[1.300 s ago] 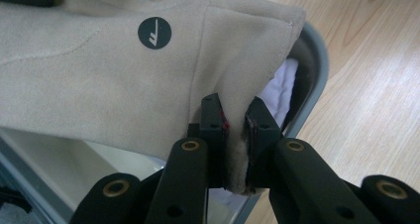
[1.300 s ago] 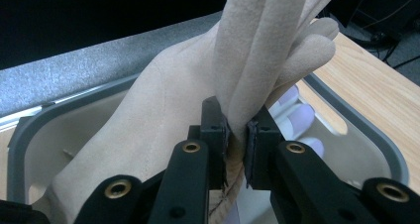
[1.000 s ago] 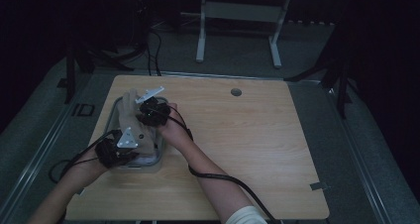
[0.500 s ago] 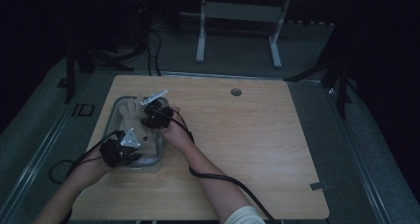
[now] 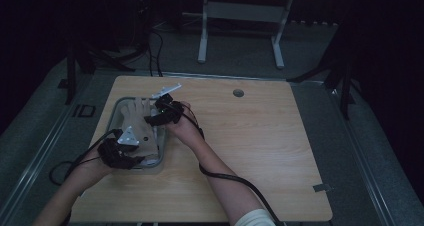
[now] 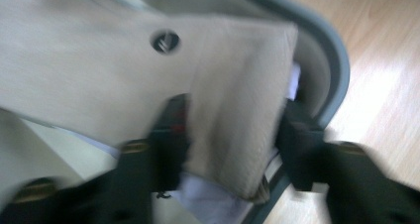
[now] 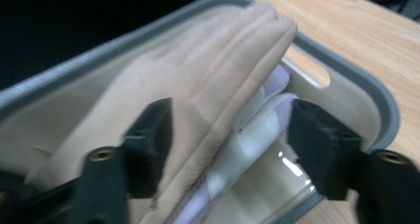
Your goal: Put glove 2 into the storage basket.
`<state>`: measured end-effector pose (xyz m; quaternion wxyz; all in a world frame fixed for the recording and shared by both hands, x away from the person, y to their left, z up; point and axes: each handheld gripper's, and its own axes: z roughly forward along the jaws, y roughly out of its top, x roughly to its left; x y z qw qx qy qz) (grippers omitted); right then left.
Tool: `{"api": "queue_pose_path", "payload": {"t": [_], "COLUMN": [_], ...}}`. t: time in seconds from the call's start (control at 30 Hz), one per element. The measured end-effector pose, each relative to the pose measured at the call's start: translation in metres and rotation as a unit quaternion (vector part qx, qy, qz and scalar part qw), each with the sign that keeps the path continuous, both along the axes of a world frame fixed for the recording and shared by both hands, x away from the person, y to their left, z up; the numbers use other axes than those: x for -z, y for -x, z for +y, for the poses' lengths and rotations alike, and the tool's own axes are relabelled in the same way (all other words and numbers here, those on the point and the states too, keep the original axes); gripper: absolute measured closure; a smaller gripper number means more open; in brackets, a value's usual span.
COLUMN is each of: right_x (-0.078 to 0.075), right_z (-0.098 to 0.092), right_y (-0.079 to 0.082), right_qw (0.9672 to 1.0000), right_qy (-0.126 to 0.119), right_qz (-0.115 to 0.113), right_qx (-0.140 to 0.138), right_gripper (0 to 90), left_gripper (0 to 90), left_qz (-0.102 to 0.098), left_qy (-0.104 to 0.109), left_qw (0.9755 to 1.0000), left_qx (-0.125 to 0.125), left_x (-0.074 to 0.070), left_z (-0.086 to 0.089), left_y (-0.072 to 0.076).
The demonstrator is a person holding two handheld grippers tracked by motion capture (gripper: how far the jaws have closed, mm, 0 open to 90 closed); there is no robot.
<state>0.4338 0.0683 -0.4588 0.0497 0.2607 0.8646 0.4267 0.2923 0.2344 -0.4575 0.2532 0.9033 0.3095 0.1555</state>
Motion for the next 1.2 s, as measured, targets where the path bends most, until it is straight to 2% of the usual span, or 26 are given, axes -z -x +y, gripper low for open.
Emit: {"api": "queue_pose_path", "payload": {"t": [0.03,0.07,0.1,0.13,0.17,0.2,0.3,0.37,0.4,0.43,0.47,0.57,0.73,0.87,0.9,1.03,1.1,1.2], "right_x": [-0.002,-0.005,-0.005,-0.008,-0.009,-0.01,-0.01,-0.009,-0.009,-0.008,-0.007,-0.005,-0.002,0.001,0.004,0.011,0.011,0.016], "right_z": [-0.002,-0.005,-0.005,-0.01,-0.012,-0.015,-0.021,-0.03,-0.034,-0.037,-0.04,-0.05,-0.067,-0.076,-0.082,-0.094,-0.094,-0.108], "right_y": [0.001,0.003,0.003,0.006,0.007,0.009,0.01,0.012,0.013,0.014,0.015,0.018,0.022,0.026,0.028,0.033,0.033,0.038], "right_qw": [1.0,1.0,1.0,0.9999,0.9999,0.9999,0.9998,0.9996,0.9995,0.9994,0.9993,0.9988,0.9982,0.9983,0.9984,0.9982,0.9982,0.9985], "right_qy": [-0.001,-0.002,-0.002,-0.002,-0.005,-0.007,-0.001,0.005,0.011,0.013,0.013,0.026,0.036,0.035,0.033,0.039,0.039,0.035], "right_qz": [0.0,-0.002,-0.002,-0.009,-0.006,-0.01,-0.013,-0.022,-0.027,-0.028,-0.031,-0.036,-0.045,-0.044,-0.043,-0.043,-0.043,-0.041], "right_qx": [-0.002,-0.008,-0.008,-0.013,-0.013,-0.012,-0.012,-0.016,-0.015,-0.014,-0.015,-0.019,-0.017,-0.016,-0.014,-0.015,-0.015,-0.012], "right_gripper": [26.7,21.3,21.3,17.6,16.3,14.3,14.0,13.9,13.9,13.9,13.9,14.0,14.1,14.1,14.1,14.3,14.3,14.4], "left_gripper": [36.8,29.7,29.7,19.5,16.4,14.5,14.3,14.3,14.3,14.3,14.3,14.4,14.4,14.4,14.4,14.5,14.5,14.6], "left_qz": [-0.002,-0.002,-0.003,-0.008,-0.028,-0.037,-0.05,-0.061,-0.066,-0.066,-0.064,-0.07,-0.065,-0.069,-0.067,-0.062,-0.06,-0.051], "left_qy": [0.013,0.013,0.027,0.037,0.048,0.051,0.069,0.088,0.109,0.109,0.127,0.129,0.141,0.148,0.156,0.163,0.164,0.164], "left_qw": [0.9999,0.9999,0.9996,0.9993,0.9983,0.9977,0.9959,0.9935,0.9911,0.9911,0.9891,0.9886,0.9878,0.9866,0.9856,0.9847,0.9846,0.9849], "left_qx": [0.001,0.001,-0.001,-0.006,-0.019,-0.024,-0.032,-0.036,-0.037,-0.037,-0.036,-0.034,-0.012,-0.004,0.002,0.011,0.014,0.025], "left_x": [-0.003,-0.003,-0.006,-0.008,-0.012,-0.013,-0.015,-0.016,-0.016,-0.016,-0.016,-0.016,-0.014,-0.012,-0.01,-0.004,-0.002,0.004], "left_z": [0.0,0.0,0.0,0.0,-0.002,-0.004,-0.007,-0.011,-0.015,-0.015,-0.021,-0.029,-0.049,-0.058,-0.064,-0.073,-0.076,-0.084], "left_y": [0.0,0.0,-0.001,-0.001,-0.002,-0.002,-0.003,-0.003,-0.003,-0.003,-0.003,-0.003,-0.001,0.002,0.004,0.007,0.007,0.007]}}
